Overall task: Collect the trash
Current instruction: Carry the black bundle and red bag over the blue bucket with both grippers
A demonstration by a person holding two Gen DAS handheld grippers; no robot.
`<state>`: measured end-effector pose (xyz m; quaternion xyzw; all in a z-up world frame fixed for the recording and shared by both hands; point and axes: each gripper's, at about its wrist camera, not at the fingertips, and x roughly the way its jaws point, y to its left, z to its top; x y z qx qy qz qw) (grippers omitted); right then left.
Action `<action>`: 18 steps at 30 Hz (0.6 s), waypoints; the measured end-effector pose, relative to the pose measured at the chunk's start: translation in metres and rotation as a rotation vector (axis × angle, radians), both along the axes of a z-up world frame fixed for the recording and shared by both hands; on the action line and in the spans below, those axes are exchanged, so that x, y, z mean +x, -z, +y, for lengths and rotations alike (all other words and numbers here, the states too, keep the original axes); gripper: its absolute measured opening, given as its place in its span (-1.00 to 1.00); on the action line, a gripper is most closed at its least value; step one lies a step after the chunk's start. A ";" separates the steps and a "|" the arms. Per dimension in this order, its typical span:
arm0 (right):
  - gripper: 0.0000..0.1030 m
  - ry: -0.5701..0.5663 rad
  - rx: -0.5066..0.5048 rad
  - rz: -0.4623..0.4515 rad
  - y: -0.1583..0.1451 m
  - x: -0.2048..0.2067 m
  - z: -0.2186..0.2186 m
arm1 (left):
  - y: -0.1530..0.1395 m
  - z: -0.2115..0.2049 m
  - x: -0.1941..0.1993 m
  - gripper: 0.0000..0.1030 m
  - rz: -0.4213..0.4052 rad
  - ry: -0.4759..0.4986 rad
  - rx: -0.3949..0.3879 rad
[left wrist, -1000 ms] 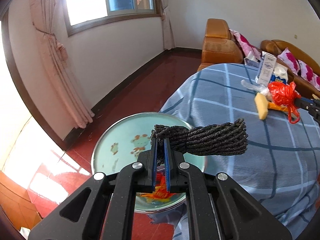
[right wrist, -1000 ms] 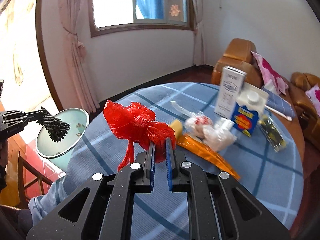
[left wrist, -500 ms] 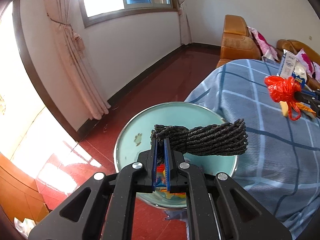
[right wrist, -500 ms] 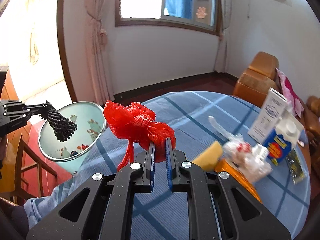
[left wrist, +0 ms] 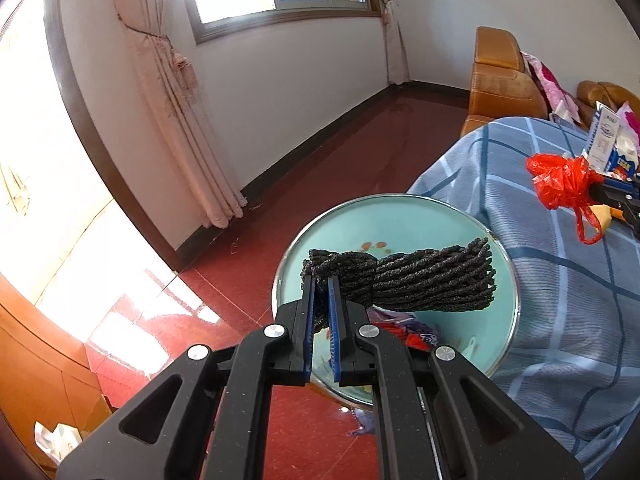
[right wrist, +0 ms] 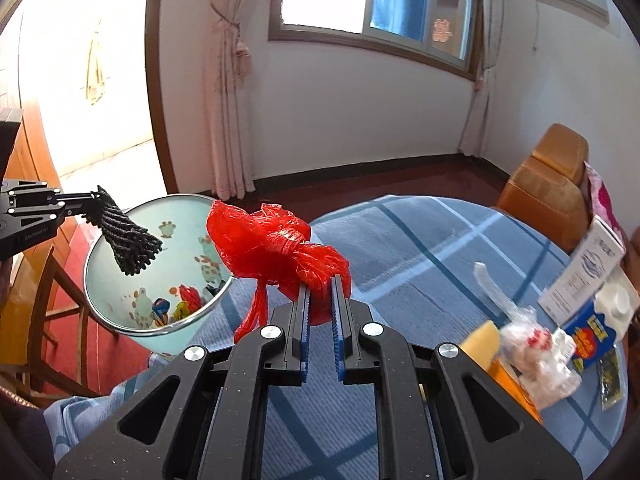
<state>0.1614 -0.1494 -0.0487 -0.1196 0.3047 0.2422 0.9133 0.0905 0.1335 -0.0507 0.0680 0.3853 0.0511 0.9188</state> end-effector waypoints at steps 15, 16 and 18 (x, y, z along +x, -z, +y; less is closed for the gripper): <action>-0.79 -0.087 -0.027 -0.017 0.000 0.005 0.037 | 0.002 0.022 -0.002 -0.88 -0.001 -0.060 0.019; -0.79 -0.093 -0.030 -0.019 0.000 0.005 0.040 | 0.002 0.022 -0.002 -0.88 -0.001 -0.061 0.019; -0.79 -0.104 -0.035 -0.020 0.000 0.004 0.045 | 0.002 0.022 -0.002 -0.88 -0.001 -0.063 0.017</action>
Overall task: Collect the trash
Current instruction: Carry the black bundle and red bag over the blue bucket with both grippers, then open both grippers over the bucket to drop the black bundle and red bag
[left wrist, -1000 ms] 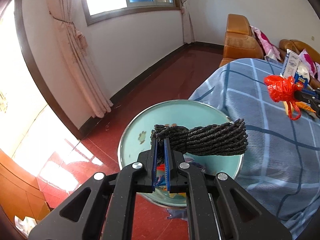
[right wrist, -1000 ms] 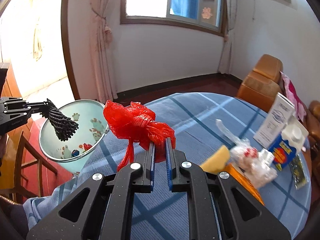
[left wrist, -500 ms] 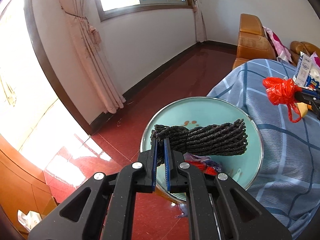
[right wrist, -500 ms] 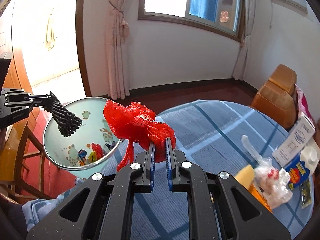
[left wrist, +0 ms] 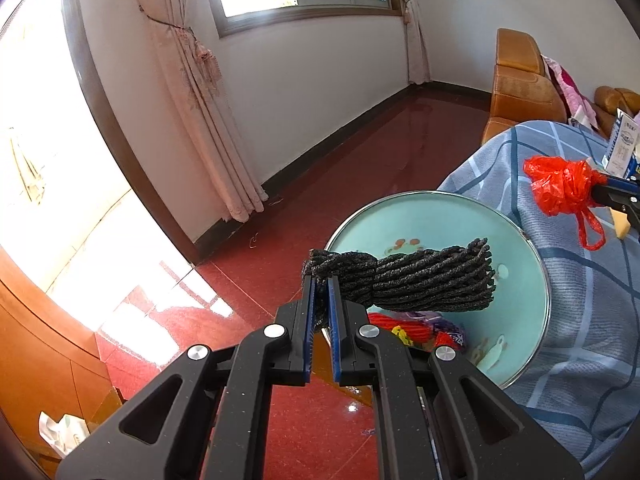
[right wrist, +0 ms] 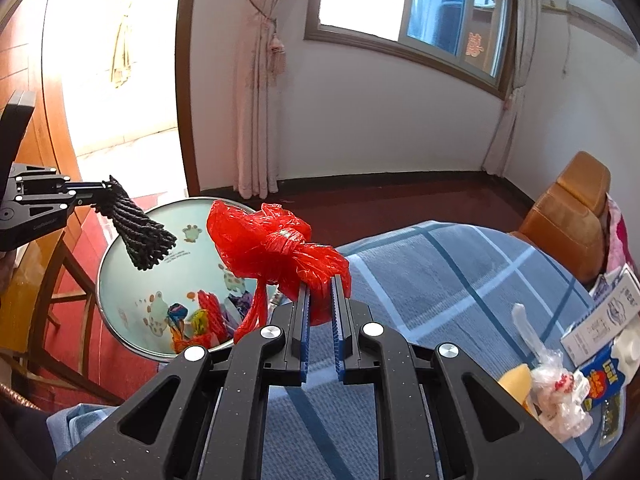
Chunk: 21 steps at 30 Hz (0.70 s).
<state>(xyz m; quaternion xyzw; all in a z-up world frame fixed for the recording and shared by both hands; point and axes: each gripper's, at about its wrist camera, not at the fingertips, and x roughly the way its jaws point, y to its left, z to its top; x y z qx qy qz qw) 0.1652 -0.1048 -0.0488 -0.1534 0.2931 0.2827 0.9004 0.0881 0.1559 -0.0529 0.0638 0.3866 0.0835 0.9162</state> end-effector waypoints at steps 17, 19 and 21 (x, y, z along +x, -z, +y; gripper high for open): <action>-0.13 -0.095 0.000 -0.002 0.003 -0.008 0.025 | 0.004 -0.010 -0.001 -0.19 0.000 0.029 -0.022; -0.13 -0.091 -0.002 -0.002 0.003 -0.010 0.023 | 0.004 -0.011 -0.002 -0.17 -0.003 0.030 -0.025; -0.11 -0.079 0.000 -0.004 0.002 -0.011 0.019 | 0.004 -0.012 -0.002 -0.09 -0.002 0.034 -0.028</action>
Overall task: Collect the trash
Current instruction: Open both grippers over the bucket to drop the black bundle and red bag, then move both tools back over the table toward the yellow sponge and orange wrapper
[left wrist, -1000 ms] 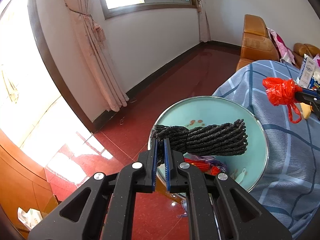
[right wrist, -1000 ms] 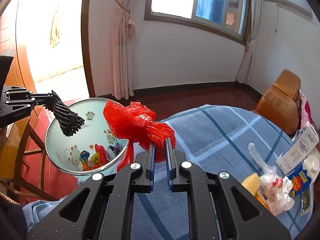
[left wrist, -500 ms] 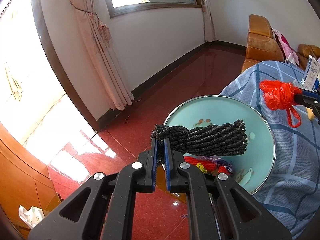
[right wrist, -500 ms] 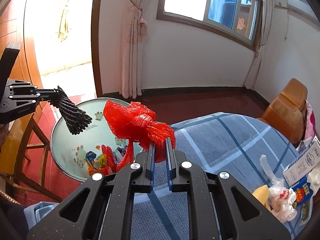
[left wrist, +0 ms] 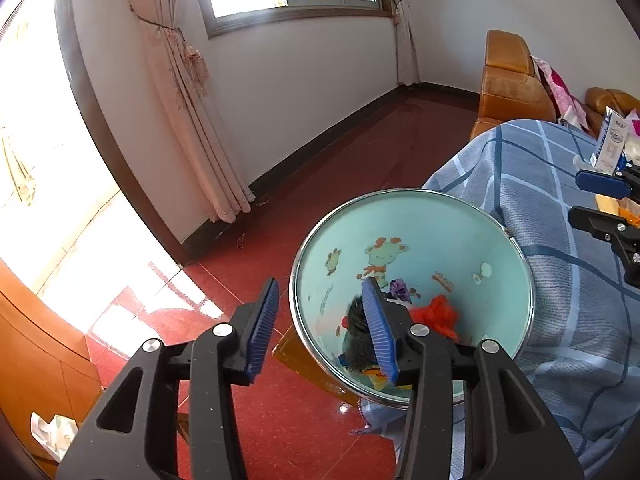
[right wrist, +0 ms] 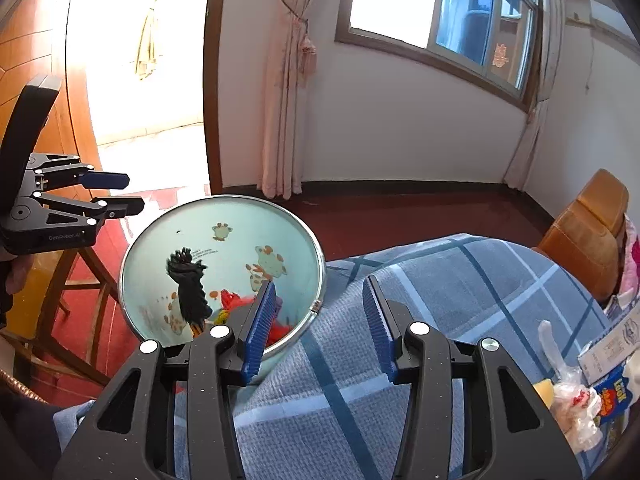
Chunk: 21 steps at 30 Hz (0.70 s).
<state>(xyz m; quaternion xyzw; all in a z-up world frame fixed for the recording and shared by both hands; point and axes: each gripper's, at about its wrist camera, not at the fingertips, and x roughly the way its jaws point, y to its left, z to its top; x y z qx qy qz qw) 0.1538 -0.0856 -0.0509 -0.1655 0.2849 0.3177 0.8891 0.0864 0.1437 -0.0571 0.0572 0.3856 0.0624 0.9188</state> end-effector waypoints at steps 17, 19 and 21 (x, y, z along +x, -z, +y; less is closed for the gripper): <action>0.10 0.526 0.140 0.051 0.001 -0.035 -0.188 | 0.018 -0.066 0.006 0.06 0.046 0.136 -0.006; 0.10 0.621 0.167 0.066 0.004 -0.039 -0.219 | 0.018 -0.077 0.009 0.06 0.047 0.159 -0.014; 0.10 0.676 0.174 0.080 0.009 -0.041 -0.241 | 0.016 -0.090 0.012 0.06 0.041 0.186 -0.019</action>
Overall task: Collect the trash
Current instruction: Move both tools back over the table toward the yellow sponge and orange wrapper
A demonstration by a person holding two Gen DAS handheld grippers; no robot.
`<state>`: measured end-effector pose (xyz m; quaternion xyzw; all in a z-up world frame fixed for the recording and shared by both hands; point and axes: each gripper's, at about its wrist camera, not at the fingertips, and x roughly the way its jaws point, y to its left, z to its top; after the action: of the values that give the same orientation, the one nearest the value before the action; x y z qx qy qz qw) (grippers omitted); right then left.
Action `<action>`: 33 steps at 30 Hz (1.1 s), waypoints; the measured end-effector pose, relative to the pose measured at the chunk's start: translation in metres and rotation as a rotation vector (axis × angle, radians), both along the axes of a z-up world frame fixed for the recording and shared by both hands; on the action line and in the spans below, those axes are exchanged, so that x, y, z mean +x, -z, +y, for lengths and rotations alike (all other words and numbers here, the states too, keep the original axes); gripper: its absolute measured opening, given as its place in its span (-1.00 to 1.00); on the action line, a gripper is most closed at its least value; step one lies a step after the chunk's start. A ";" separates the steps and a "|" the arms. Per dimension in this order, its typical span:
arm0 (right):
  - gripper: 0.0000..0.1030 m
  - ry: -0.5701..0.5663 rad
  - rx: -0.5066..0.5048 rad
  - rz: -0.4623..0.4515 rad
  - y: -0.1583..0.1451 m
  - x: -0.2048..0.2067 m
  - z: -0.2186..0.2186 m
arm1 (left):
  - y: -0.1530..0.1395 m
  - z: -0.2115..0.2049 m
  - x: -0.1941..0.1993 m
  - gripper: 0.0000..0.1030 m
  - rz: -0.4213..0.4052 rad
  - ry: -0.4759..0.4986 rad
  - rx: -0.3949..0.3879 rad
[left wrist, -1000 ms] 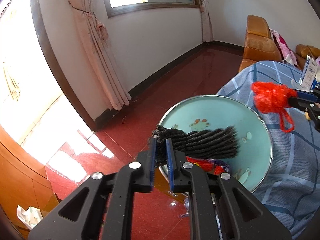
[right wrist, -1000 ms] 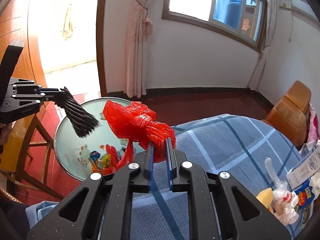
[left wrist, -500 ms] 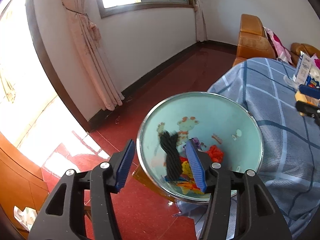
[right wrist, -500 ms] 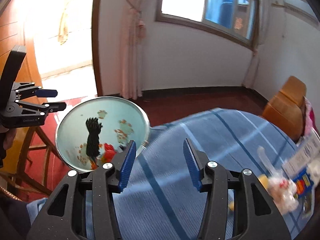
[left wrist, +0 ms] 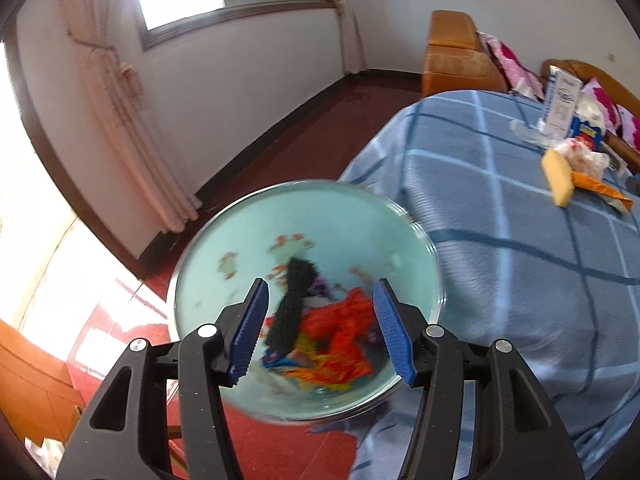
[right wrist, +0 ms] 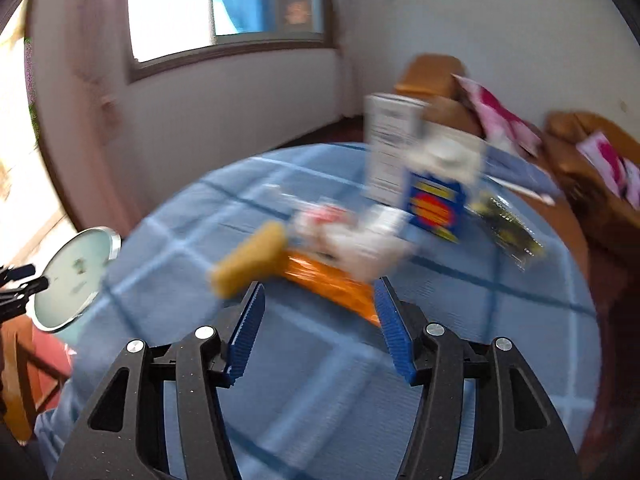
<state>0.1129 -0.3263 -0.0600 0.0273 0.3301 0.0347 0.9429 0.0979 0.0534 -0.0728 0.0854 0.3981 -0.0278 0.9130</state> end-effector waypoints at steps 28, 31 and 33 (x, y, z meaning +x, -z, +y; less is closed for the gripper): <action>0.22 0.193 0.093 0.025 0.024 -0.042 -0.103 | 0.005 -0.236 0.051 0.06 -0.007 0.286 0.011; 0.23 0.194 0.118 0.015 0.025 -0.045 -0.108 | 0.018 -0.239 0.062 0.07 0.032 0.268 0.059; 0.26 0.194 0.122 0.005 0.024 -0.046 -0.110 | 0.022 -0.238 0.065 0.17 0.030 0.269 0.081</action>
<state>0.0666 -0.4361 -0.0841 0.1166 0.3257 -0.0366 0.9375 0.1626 -0.1845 -0.0944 0.1744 0.3974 -0.1349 0.8907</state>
